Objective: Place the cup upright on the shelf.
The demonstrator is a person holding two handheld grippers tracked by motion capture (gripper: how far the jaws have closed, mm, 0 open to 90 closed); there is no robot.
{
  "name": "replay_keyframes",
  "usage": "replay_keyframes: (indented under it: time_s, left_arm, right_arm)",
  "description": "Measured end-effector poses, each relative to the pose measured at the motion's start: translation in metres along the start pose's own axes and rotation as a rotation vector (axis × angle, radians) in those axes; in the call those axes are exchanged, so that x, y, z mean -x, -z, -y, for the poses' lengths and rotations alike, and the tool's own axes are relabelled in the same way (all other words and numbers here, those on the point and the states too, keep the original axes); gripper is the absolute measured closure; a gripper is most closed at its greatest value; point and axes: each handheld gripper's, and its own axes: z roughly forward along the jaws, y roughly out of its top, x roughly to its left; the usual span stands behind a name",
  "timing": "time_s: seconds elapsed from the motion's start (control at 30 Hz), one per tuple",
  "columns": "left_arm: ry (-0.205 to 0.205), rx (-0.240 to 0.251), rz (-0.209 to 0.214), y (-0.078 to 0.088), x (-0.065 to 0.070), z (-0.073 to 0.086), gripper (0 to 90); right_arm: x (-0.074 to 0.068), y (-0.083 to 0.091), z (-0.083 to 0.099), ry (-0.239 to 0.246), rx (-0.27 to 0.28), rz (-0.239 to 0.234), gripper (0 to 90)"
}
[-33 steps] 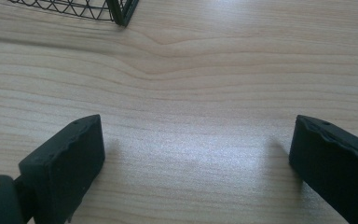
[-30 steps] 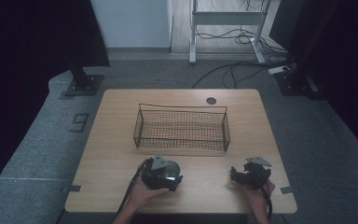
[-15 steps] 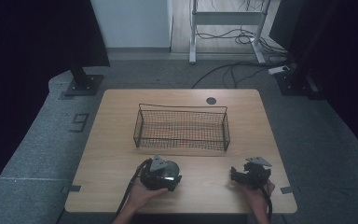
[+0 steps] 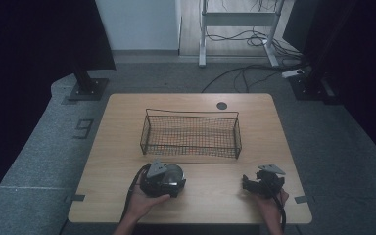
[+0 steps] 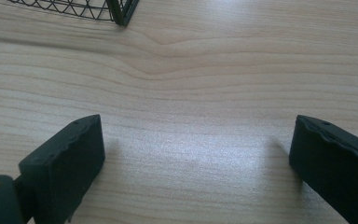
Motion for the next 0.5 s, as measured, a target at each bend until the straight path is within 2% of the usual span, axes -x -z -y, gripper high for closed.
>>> replay_keyframes:
  time_s: [0.5]
  left_arm:
    - [0.005,0.034,-0.008,0.013,-0.006,-0.006,14.4]
  right_arm:
    - [0.000,0.000,0.000,0.000,0.000,0.000,3.2]
